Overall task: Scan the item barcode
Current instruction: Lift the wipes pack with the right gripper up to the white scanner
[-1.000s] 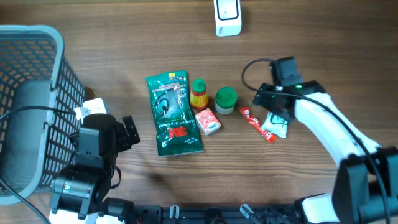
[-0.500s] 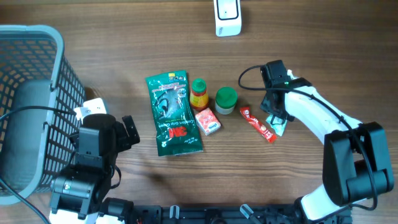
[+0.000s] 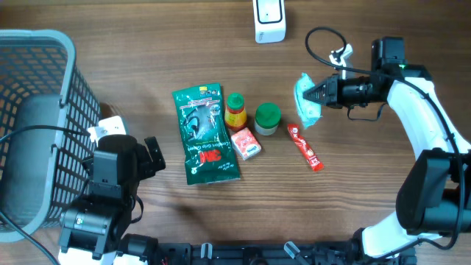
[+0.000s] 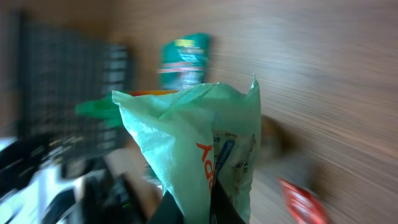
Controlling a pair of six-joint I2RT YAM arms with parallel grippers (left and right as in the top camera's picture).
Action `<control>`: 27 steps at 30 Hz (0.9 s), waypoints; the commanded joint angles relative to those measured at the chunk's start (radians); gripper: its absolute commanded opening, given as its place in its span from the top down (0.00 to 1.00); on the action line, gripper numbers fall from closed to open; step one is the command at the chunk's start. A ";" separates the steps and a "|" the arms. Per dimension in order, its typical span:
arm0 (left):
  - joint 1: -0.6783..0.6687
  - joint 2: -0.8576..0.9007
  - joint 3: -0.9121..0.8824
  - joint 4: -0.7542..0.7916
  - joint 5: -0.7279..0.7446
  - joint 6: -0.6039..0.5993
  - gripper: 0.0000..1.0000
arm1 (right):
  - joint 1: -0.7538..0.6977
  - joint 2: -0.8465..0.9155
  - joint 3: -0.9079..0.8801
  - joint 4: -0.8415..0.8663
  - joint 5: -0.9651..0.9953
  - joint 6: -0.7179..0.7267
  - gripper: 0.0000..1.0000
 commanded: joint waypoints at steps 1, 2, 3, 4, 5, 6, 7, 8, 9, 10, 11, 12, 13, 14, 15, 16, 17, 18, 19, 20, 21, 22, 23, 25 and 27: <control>0.006 -0.005 0.000 0.002 0.009 -0.012 0.00 | 0.005 -0.017 0.018 0.023 -0.437 -0.130 0.96; 0.006 -0.005 0.000 0.002 0.009 -0.012 0.00 | 0.005 -0.017 0.018 0.034 -0.525 -0.087 0.96; 0.006 -0.005 0.000 0.002 0.009 -0.012 0.00 | 0.005 -0.017 0.018 0.057 -0.574 -0.001 0.96; 0.006 -0.005 0.000 0.002 0.009 -0.012 0.00 | 0.005 -0.017 0.018 0.090 -0.603 0.122 0.96; 0.006 -0.005 0.000 0.002 0.009 -0.012 0.00 | 0.005 -0.017 0.019 0.116 -0.603 0.247 0.96; 0.006 -0.005 0.000 0.002 0.009 -0.012 0.00 | 0.005 -0.017 0.018 0.156 -0.603 0.400 0.96; 0.006 -0.005 0.000 0.002 0.009 -0.012 0.00 | 0.005 -0.017 0.019 0.181 -0.603 0.472 0.96; 0.006 -0.005 0.000 0.002 0.009 -0.012 0.00 | 0.005 -0.017 0.018 0.207 -0.603 0.539 0.96; 0.006 -0.005 0.000 0.002 0.009 -0.012 0.00 | 0.005 -0.017 0.019 0.213 -0.603 0.576 0.96; 0.006 -0.005 0.000 0.002 0.009 -0.012 0.00 | 0.005 -0.017 0.019 0.213 -0.603 0.595 0.96; 0.006 -0.005 0.000 0.002 0.009 -0.012 0.00 | 0.005 -0.017 0.018 0.212 -0.603 0.596 0.96; 0.006 -0.005 0.000 0.002 0.009 -0.012 0.00 | 0.005 -0.017 0.018 0.213 -0.603 0.594 0.96; 0.006 -0.005 0.000 0.002 0.009 -0.012 0.00 | 0.005 -0.017 0.018 0.214 -0.603 0.592 0.96; 0.006 -0.005 0.000 0.002 0.009 -0.012 0.00 | 0.005 -0.017 0.019 0.222 -0.603 0.591 0.96; 0.006 -0.005 0.000 0.002 0.009 -0.012 0.00 | 0.005 -0.017 0.019 0.240 -0.603 0.584 0.96; 0.006 -0.005 0.000 0.002 0.009 -0.012 0.00 | 0.005 -0.017 0.019 0.264 -0.600 0.539 0.95; 0.006 -0.005 0.000 0.002 0.009 -0.012 0.00 | 0.005 -0.017 0.019 0.304 -0.570 0.480 0.96; 0.006 -0.005 0.000 0.002 0.009 -0.012 0.00 | 0.005 -0.017 0.019 0.335 -0.461 0.439 0.95; 0.006 -0.005 0.000 0.002 0.009 -0.012 0.00 | 0.006 -0.017 0.018 0.346 -0.356 0.435 0.95; 0.006 -0.005 0.000 0.002 0.009 -0.012 0.00 | 0.008 -0.017 0.019 0.353 -0.237 0.435 0.95; 0.006 -0.005 0.000 0.002 0.009 -0.012 0.00 | 0.019 -0.017 0.019 0.369 -0.016 0.434 0.95; 0.006 -0.005 0.000 0.002 0.009 -0.012 0.00 | 0.026 -0.017 0.019 0.386 0.051 0.434 0.95; 0.006 -0.005 0.000 0.002 0.009 -0.012 0.00 | 0.033 -0.017 0.019 0.415 0.107 0.433 0.95; 0.006 -0.005 0.000 0.002 0.009 -0.012 0.00 | 0.046 -0.017 0.019 0.493 0.248 0.438 0.96; 0.006 -0.005 0.000 0.002 0.009 -0.012 0.00 | 0.065 -0.017 0.019 0.570 0.460 0.462 0.96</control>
